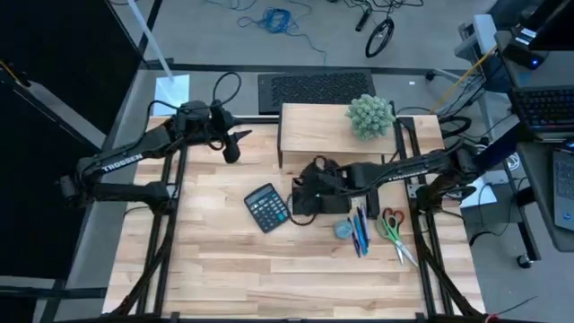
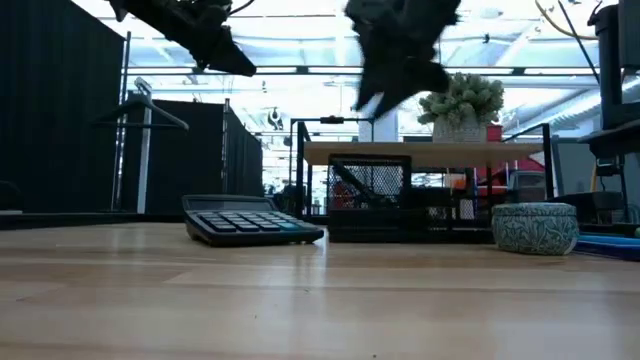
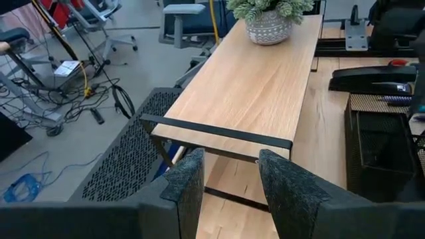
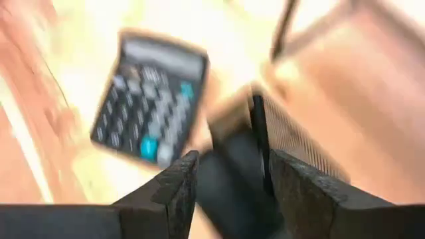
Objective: Pick and place office supplies into organizer
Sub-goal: Remove the black pen from the black desk organizer
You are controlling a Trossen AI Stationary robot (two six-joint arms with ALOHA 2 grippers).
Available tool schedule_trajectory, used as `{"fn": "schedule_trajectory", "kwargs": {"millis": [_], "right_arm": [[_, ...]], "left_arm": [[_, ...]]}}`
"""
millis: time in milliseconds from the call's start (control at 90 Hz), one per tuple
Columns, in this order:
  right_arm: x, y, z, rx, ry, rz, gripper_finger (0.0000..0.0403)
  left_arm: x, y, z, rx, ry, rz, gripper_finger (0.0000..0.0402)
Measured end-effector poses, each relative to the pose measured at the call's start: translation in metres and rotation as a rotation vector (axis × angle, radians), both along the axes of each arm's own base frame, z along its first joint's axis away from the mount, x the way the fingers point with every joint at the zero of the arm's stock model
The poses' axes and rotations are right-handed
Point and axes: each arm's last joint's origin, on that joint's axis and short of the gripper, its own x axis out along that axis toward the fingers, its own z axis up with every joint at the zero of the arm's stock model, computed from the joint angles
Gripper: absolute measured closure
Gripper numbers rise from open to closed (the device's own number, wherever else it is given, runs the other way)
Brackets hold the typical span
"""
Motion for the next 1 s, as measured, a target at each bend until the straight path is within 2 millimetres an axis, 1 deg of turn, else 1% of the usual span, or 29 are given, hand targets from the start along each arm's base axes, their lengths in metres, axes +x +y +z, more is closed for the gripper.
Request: {"fn": "schedule_trajectory", "kwargs": {"millis": [111, 189, 300, 367, 567, 656, 789, 889, 1000], "right_arm": [[0.011, -0.008, -0.016, -0.035, 0.036, 0.02, 0.025], [0.012, -0.011, -0.027, -0.04, 0.097, 0.013, 0.0261], [0.015, -0.012, -0.038, -0.045, 0.14, 0.016, 0.0282], [0.015, -0.013, -0.039, -0.048, 0.143, 0.014, 0.0293], [0.015, -0.022, -0.039, -0.048, 0.142, -0.013, 0.0316], [0.017, -0.025, -0.044, -0.045, 0.155, -0.024, 0.0323], [0.019, -0.024, -0.051, -0.027, 0.175, -0.013, 0.0328], [0.02, -0.024, -0.054, -0.039, 0.186, -0.021, 0.0328], [0.021, -0.025, -0.058, -0.038, 0.193, -0.025, 0.0328]], "left_arm": [[0.0, 0.0, 0.0, -0.001, 0.004, -0.001, 0.0267], [0.0, 0.0, -0.001, 0.0, 0.007, -0.001, 0.0267], [0.0, 0.0, -0.004, 0.004, 0.005, -0.002, 0.0267], [0.002, 0.001, -0.006, 0.002, 0.009, -0.002, 0.0267], [0.008, 0.005, -0.014, -0.016, 0.037, -0.002, 0.0267], [0.012, 0.007, -0.019, -0.027, 0.056, -0.002, 0.0267], [0.016, 0.009, -0.024, -0.041, 0.075, -0.006, 0.0267], [0.019, 0.01, -0.028, -0.071, 0.084, -0.045, 0.0267], [0.025, 0.013, -0.037, -0.1, 0.112, -0.06, 0.0267]]}}
